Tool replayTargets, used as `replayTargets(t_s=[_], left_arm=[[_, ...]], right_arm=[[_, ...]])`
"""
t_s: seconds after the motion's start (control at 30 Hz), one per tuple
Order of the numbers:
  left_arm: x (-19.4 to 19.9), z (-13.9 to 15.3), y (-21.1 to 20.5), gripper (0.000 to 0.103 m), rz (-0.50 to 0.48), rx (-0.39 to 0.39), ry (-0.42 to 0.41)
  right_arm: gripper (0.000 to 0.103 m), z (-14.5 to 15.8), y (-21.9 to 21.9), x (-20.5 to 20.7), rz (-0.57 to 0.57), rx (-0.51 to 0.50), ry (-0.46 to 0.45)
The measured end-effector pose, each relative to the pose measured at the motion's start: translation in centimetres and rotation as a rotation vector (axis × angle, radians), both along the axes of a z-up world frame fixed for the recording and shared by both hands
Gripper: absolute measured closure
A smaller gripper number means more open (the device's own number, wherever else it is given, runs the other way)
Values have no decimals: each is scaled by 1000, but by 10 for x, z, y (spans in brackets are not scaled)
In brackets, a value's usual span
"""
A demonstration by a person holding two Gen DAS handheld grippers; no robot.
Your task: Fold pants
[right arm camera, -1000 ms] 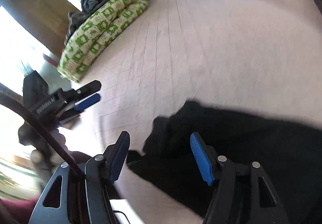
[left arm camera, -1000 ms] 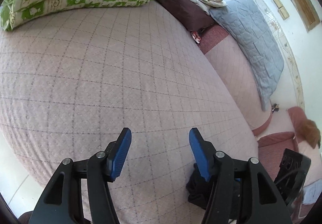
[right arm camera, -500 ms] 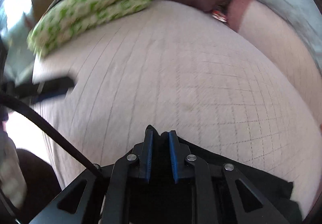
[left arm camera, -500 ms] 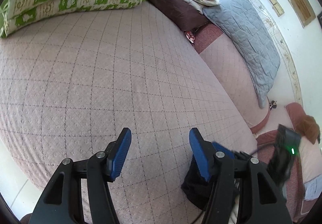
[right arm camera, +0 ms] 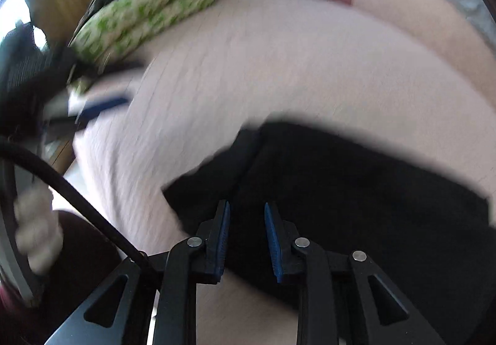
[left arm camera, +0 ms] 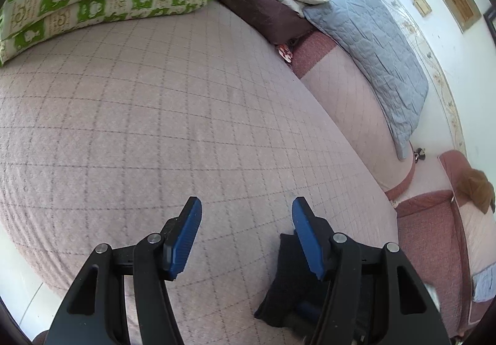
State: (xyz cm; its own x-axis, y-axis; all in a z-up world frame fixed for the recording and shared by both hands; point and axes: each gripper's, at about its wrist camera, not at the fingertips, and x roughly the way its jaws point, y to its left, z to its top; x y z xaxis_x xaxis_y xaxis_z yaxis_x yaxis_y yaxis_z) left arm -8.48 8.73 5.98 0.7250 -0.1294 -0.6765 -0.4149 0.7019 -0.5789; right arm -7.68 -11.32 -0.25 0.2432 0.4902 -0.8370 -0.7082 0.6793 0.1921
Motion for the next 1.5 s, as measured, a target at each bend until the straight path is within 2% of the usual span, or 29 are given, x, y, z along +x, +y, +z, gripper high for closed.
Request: replayTargets(t_s=[0.1, 0.2, 0.27, 0.3, 0.37, 0.5, 0.57, 0.6, 0.67, 0.8, 0.87, 0.93, 1.0, 1.03, 1.2, 1.33, 1.4, 1.43, 1.5], left_arm=[[5, 0, -6, 43, -30, 17, 2], [13, 2, -19, 43, -74, 34, -4], [21, 5, -34, 43, -120, 53, -8], [25, 6, -42, 43, -140, 63, -10], [33, 10, -61, 43, -190, 85, -20], [45, 13, -101, 37, -275, 161, -20], [52, 9, -124, 37, -351, 201, -3], [54, 6, -134, 37, -383, 220, 11], [57, -2, -148, 37, -418, 242, 38], [65, -17, -168, 37, -470, 296, 101], [65, -21, -172, 37, -479, 330, 119], [63, -24, -175, 37, -486, 352, 130], [62, -26, -175, 37, -493, 364, 136], [62, -27, -174, 37, -494, 364, 139], [64, -29, -170, 37, -496, 339, 157], [65, -29, -170, 37, -503, 328, 161], [65, -29, -171, 37, -512, 338, 165], [65, -30, -173, 37, -518, 348, 170], [66, -31, -179, 37, -533, 382, 181]], right_arm=[[67, 6, -21, -18, 3, 58, 13], [67, 19, -69, -18, -96, 46, -18], [65, 30, -127, -7, -242, 17, -63], [60, 33, -153, 0, -308, 6, -68], [56, 37, -218, 18, -487, -2, -54], [55, 45, -359, 37, -841, -35, -24], [48, 52, -412, 31, -958, 29, 8], [39, 52, -437, 28, -1011, 66, 36], [38, 47, -467, 23, -1071, 116, 72], [38, 25, -483, 27, -1091, 204, 146], [41, 11, -486, 32, -1088, 259, 192], [73, 5, -477, 32, -1081, 268, 207], [88, 10, -478, 25, -1079, 242, 159], [90, 13, -480, 25, -1076, 254, 151], [94, 38, -493, 0, -1088, 277, 125], [91, 26, -489, -11, -1098, 171, 173], [85, 17, -488, -10, -1165, 44, 186], [83, 20, -487, -11, -1205, -12, 157], [82, 34, -477, -10, -1201, 6, 82]])
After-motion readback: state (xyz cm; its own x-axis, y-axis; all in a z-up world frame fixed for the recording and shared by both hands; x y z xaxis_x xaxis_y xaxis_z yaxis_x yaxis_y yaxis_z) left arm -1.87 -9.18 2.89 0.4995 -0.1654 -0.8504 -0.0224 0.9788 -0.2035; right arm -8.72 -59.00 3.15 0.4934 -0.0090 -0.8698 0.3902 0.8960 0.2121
